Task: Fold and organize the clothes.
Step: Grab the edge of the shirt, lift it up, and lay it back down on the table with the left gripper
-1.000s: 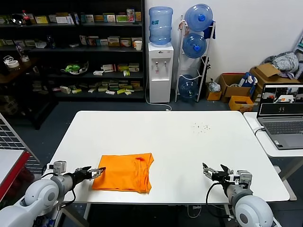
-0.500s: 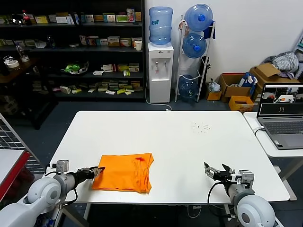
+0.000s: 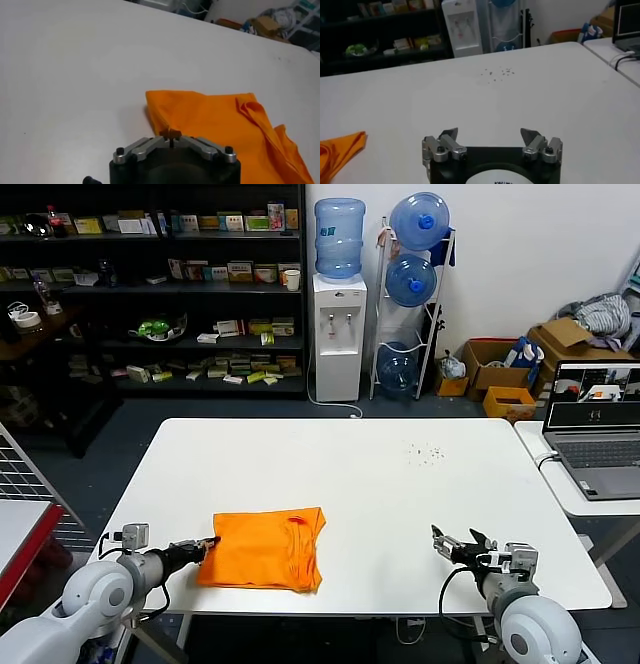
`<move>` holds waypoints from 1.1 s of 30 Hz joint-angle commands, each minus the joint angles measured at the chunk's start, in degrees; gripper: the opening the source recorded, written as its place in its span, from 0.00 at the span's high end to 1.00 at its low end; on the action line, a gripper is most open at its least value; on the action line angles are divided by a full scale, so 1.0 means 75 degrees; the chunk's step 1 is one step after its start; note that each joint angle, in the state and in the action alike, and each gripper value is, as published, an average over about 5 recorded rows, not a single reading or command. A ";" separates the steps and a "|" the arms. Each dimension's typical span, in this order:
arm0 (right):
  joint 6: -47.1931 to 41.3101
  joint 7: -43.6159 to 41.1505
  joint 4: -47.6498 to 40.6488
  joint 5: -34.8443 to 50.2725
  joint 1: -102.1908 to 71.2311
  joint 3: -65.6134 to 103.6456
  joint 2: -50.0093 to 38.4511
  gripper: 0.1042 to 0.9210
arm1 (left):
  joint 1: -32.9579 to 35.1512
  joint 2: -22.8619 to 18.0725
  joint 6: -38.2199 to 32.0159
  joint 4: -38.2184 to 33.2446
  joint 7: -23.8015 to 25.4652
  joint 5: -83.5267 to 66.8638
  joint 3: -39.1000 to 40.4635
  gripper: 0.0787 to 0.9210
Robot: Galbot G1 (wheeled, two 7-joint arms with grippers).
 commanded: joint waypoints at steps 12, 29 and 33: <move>0.4732 -0.3347 -0.1465 -0.2018 -0.0843 0.1465 0.0297 0.12 | 0.1239 0.0263 0.0471 -0.2114 -0.1715 -0.0881 -0.2065 0.98; 0.4926 -0.3398 -0.1882 -0.1487 -0.1341 0.2347 0.0101 0.12 | 0.1311 0.2239 0.0447 -0.0203 -0.0833 -0.0884 -0.2912 0.98; 0.4872 -0.3344 -0.1897 -0.1502 -0.1125 0.2206 0.0144 0.12 | 0.1294 0.2676 0.0443 0.0460 -0.0467 -0.0501 -0.3198 0.98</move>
